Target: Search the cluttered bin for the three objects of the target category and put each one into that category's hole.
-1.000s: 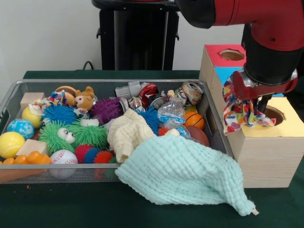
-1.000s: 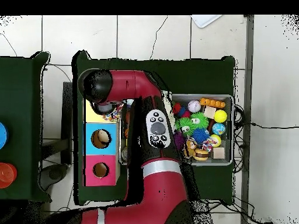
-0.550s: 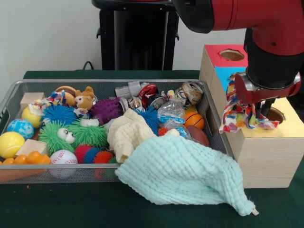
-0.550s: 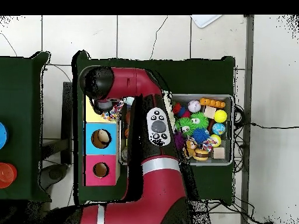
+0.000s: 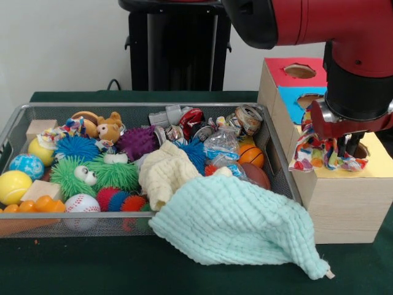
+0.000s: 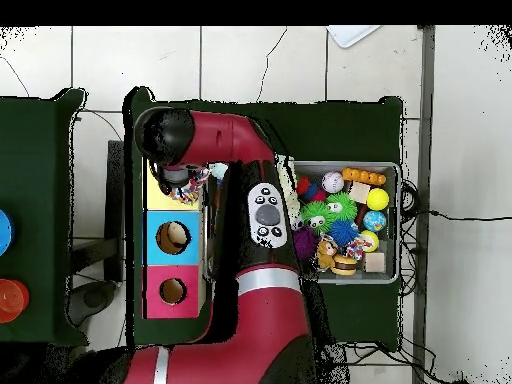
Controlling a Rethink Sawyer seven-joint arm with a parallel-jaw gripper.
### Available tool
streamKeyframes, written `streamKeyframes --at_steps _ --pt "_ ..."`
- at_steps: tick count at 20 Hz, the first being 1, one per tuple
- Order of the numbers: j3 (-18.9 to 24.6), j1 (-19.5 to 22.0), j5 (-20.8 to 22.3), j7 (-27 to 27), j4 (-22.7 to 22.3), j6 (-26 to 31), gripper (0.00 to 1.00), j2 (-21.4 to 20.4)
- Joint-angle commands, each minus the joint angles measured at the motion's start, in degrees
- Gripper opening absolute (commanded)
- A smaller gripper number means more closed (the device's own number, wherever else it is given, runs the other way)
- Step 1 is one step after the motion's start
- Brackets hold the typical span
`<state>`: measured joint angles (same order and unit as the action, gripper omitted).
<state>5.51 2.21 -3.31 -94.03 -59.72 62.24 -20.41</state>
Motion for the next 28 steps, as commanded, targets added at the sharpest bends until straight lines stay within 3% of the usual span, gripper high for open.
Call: streamKeyframes --at_steps 1,7,23,28 --pt "-2.4 -3.5 1.6 -19.0 2.9 -8.2 0.00 13.9" --pt "-4.6 -4.8 3.7 -17.1 4.9 -6.6 0.00 17.3" --pt "-4.8 -6.1 -0.3 -17.2 -7.4 -7.4 0.00 11.0" --pt "-5.8 -7.1 -1.3 -19.2 -8.8 -7.3 0.00 10.4"
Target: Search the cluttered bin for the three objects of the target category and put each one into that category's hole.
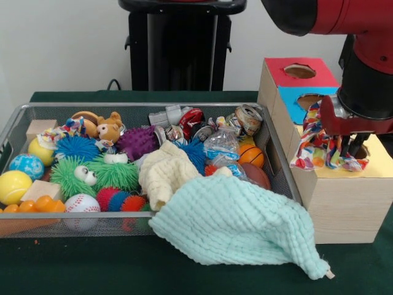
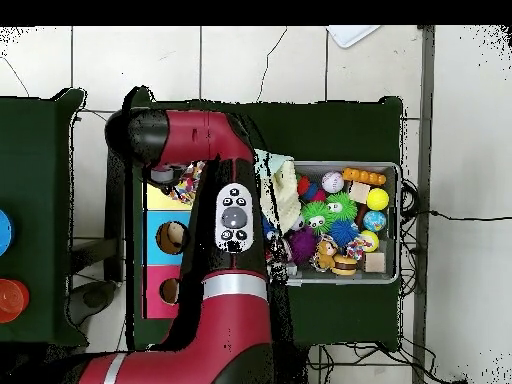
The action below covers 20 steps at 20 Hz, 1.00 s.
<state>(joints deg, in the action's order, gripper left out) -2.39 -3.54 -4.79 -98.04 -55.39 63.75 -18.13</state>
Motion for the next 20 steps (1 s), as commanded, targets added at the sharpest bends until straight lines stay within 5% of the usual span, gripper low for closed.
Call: streamKeyframes --at_steps 1,10,16,20 --pt "2.3 -1.3 -0.2 -14.9 -13.9 -9.2 0.00 7.7" --pt "2.0 -2.3 -0.7 -14.9 -14.9 -16.1 0.00 9.0" --pt "0.7 -3.9 -1.8 -15.4 -16.9 -15.4 0.00 8.4" --pt "1.2 -3.7 -1.4 -13.9 -15.8 -22.5 0.00 11.2"
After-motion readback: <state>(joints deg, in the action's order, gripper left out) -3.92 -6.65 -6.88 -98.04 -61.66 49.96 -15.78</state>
